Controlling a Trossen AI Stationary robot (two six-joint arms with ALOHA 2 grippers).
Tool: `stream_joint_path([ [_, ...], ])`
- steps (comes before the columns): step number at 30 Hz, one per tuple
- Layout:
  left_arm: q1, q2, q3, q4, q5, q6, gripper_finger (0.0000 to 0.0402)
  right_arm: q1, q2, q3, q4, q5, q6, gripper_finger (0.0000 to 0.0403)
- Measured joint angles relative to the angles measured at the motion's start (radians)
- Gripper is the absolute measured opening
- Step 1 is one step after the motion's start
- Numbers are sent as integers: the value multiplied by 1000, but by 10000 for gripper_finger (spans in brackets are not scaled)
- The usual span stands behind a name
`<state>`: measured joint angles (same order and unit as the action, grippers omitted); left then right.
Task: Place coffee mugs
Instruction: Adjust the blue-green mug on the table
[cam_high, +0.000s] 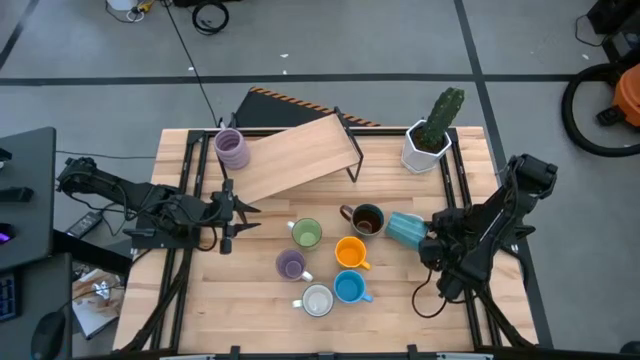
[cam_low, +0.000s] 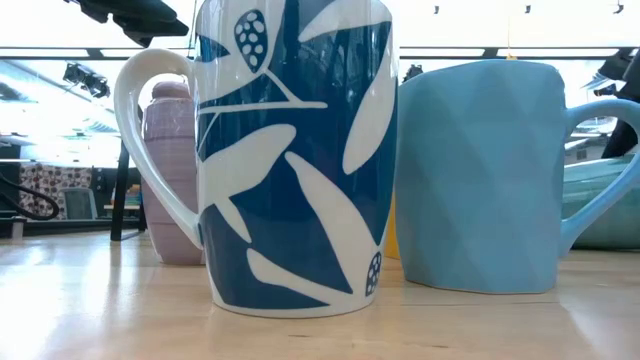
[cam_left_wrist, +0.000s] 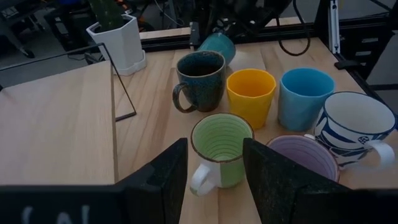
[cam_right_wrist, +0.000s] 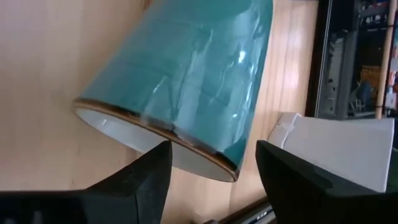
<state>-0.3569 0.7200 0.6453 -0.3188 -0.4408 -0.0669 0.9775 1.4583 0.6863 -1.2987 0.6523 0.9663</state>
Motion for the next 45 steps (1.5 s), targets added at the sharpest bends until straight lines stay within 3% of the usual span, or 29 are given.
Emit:
stream_joint_path([
  [19,0,0,0,1,0,0,160,-50,32,1,47,29,122,152],
  [31,0,0,0,0,0,-3,160,-53,32,5,31,-4,291,69],
  [37,-1,0,0,14,3,-26,160,-71,32,103,-56,-70,339,43],
  [45,-1,0,0,80,61,8,160,-174,2,257,-117,-283,279,37],
])
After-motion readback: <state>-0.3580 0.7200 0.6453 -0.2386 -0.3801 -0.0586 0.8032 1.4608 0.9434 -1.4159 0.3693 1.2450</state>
